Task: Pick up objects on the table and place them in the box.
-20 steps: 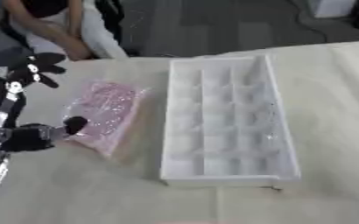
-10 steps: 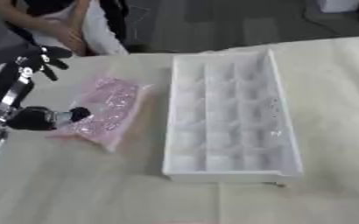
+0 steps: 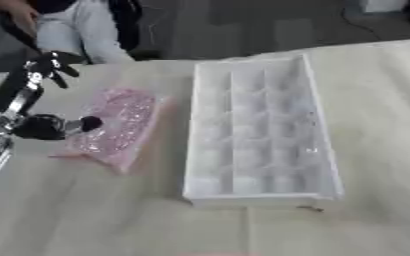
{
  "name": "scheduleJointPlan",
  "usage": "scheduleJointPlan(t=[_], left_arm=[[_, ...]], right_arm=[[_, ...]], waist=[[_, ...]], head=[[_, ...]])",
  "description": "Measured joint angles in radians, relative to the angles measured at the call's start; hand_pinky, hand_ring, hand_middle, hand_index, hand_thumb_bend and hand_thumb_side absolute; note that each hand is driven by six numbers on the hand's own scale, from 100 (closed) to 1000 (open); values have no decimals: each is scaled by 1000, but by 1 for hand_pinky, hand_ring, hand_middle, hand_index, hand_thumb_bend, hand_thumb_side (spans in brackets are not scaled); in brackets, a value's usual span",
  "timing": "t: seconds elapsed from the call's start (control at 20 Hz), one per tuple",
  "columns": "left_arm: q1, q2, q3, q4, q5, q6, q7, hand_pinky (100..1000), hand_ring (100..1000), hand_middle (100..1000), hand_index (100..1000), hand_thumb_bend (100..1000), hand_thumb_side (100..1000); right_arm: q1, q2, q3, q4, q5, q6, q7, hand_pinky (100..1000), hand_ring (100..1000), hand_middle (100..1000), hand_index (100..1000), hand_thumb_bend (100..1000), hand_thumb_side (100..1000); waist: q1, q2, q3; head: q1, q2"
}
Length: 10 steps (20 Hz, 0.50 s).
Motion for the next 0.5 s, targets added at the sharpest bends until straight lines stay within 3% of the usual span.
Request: scheduleJointPlan(t=[0.5], left_arm=[[-58, -28, -24, 42, 6, -20, 15, 425, 614, 716, 817, 693, 681]], right_arm=[[-20, 0, 10, 0, -9, -4, 4, 830, 858, 892, 833, 325, 1000]], waist=[[-6, 0, -30]], head=[[9, 0]])
